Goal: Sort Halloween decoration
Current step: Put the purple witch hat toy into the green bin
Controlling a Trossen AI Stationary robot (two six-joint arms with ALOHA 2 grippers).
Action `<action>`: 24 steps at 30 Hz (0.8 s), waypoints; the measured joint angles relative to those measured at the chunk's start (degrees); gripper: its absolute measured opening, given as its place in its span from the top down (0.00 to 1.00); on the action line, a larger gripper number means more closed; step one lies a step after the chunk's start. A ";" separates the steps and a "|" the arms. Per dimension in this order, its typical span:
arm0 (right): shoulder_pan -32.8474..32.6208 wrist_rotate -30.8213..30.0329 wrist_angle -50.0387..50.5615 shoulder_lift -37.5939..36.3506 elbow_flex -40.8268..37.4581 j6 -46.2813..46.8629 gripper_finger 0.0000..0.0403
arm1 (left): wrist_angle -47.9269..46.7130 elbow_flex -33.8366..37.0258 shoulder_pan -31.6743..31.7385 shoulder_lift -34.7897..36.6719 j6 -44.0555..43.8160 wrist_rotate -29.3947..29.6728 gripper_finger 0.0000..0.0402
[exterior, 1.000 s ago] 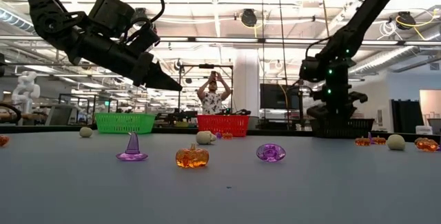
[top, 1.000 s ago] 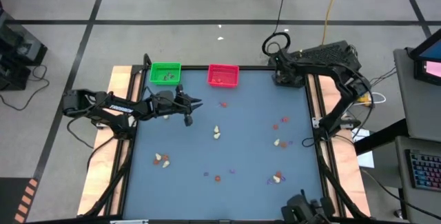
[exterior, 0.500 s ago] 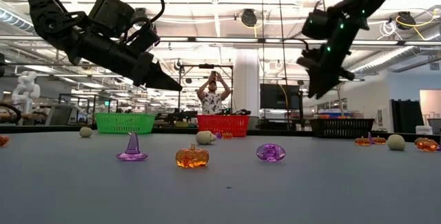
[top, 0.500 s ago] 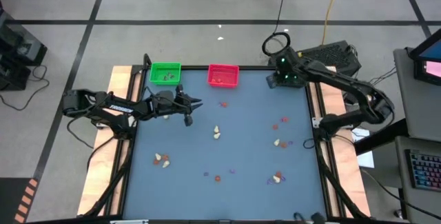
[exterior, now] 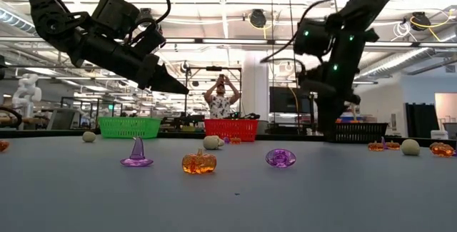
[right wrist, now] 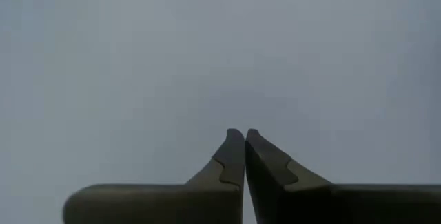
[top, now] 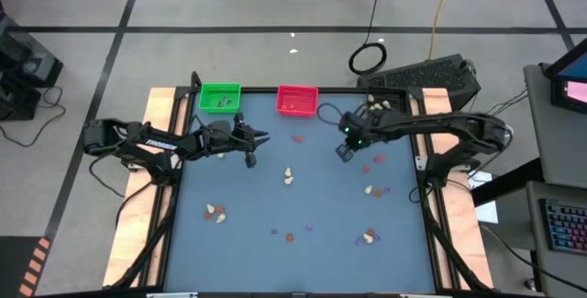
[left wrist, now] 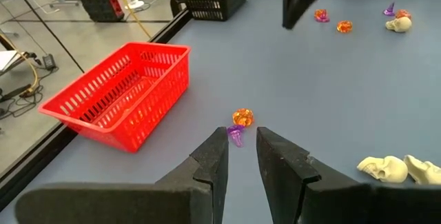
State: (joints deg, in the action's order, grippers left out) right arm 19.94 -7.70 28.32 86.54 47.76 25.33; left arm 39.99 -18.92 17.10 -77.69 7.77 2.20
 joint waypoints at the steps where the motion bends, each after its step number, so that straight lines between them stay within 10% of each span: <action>1: -0.39 -0.04 0.10 1.32 0.22 0.12 0.99 | 0.00 0.00 0.00 0.00 0.00 0.00 0.79; 24: -1.34 -6.16 12.02 9.51 9.81 -2.17 0.99 | -0.24 0.00 -0.02 0.00 0.00 -0.02 0.79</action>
State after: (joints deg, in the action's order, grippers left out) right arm 18.61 -13.87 40.33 96.05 57.57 23.16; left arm 39.75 -18.91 17.08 -77.69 7.77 2.17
